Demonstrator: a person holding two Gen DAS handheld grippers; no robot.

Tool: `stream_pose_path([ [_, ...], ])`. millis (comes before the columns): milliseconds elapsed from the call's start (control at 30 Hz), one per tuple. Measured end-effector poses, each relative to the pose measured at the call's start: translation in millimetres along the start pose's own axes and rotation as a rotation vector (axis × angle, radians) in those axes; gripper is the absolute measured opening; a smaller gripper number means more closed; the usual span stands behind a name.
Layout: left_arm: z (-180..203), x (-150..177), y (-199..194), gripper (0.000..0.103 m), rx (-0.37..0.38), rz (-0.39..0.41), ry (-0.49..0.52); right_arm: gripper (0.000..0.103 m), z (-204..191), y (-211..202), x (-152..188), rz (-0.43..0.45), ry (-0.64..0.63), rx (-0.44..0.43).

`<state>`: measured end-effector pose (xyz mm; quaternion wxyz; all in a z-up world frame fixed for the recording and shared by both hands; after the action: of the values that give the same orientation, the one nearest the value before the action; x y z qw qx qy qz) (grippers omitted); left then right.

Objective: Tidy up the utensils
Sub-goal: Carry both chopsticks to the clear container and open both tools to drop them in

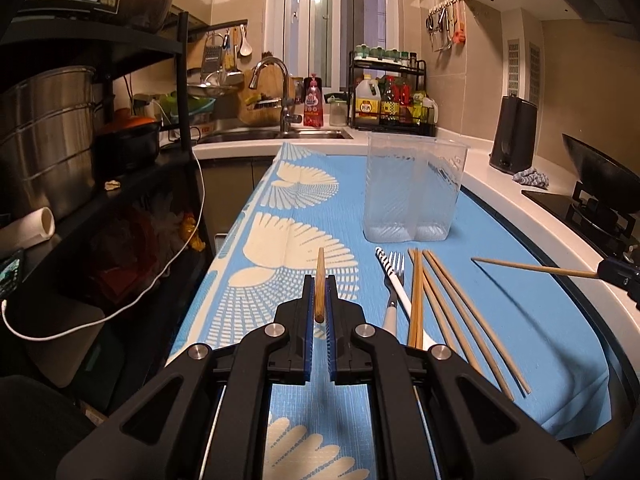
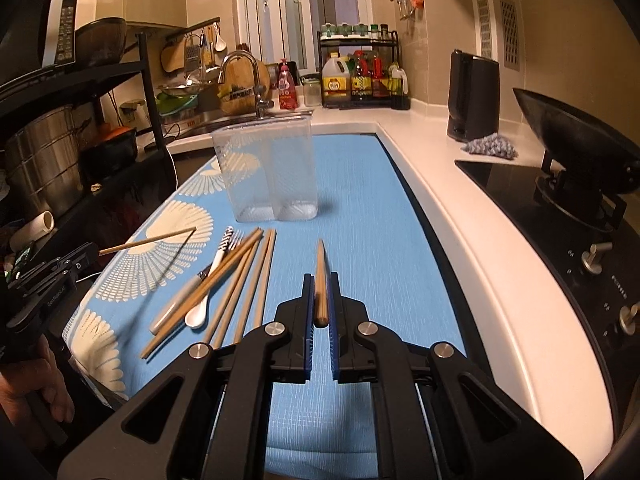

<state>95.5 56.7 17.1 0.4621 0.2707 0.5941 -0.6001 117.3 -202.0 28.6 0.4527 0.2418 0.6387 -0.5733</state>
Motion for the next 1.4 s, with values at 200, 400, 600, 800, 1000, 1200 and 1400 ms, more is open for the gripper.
stream_pose_path([
  [200, 1, -20, -2, 0.005, 0.006, 0.031, -0.004, 0.007, 2, -6, -21, 0.029, -0.013, -0.003],
  [400, 1, -55, 0, 0.005, 0.027, 0.072, -0.005, 0.007, -2, -4, -50, 0.058, -0.019, -0.019],
  [600, 0, -98, 14, 0.005, 0.067, 0.071, -0.03, 0.007, -3, 5, -81, 0.065, -0.021, -0.034],
  [800, 2, -127, 36, 0.005, 0.114, 0.008, -0.071, 0.007, 0, 12, -116, 0.07, -0.015, -0.043],
  [1000, 5, -135, 57, 0.005, 0.169, -0.096, -0.097, 0.007, -4, 18, -146, 0.066, -0.036, -0.052],
  [1200, 13, -140, 67, 0.005, 0.188, -0.156, -0.089, 0.007, -8, 28, -162, 0.051, -0.044, -0.059],
  [1400, 28, -170, 63, 0.005, 0.194, -0.168, -0.029, 0.006, -8, 23, -199, 0.059, -0.061, -0.069],
])
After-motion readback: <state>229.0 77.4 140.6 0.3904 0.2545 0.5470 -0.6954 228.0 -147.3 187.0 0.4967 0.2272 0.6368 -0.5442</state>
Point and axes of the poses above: each gripper's, at about its wrist camera, not at the fingertips, and y roughly the way its jaws point, z to its right, x to its underside, the point moved 9 cm from there along y, roughly the way its jaws point, and after that the axes turned 9 degrees about -y, right-handed, at the moved point
